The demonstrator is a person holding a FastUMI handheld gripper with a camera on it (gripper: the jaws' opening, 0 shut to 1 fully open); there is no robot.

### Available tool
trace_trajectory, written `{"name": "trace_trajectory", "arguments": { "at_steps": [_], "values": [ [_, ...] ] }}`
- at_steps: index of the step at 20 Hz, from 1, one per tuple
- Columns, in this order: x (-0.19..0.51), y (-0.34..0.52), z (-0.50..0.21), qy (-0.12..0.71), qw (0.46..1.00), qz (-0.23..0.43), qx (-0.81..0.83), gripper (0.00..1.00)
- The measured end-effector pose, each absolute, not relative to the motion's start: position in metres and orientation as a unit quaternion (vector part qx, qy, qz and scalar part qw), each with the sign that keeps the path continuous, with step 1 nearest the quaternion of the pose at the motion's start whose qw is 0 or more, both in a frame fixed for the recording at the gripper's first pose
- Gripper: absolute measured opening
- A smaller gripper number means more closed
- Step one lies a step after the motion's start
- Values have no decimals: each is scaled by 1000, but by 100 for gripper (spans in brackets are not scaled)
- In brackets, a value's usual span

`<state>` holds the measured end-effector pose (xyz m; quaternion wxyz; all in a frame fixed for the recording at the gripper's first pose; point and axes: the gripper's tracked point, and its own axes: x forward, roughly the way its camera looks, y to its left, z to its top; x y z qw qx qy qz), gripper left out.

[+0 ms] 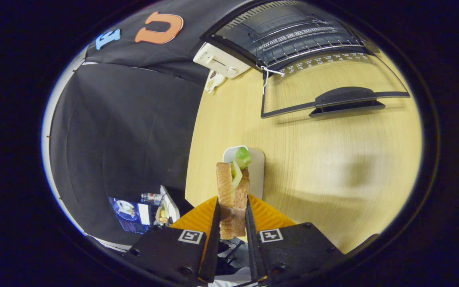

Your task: Open the toaster oven, put the food inside, and close the toaster oven door.

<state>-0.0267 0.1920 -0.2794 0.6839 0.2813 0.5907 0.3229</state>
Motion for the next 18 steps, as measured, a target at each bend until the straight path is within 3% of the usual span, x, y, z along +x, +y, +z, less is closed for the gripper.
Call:
{"name": "trace_trajectory", "arguments": {
  "at_steps": [13, 18],
  "values": [
    [-37, 186, -233, 511, 699, 422, 269, 37],
    [-28, 178, -237, 483, 724, 420, 256, 37]
  ]
}}
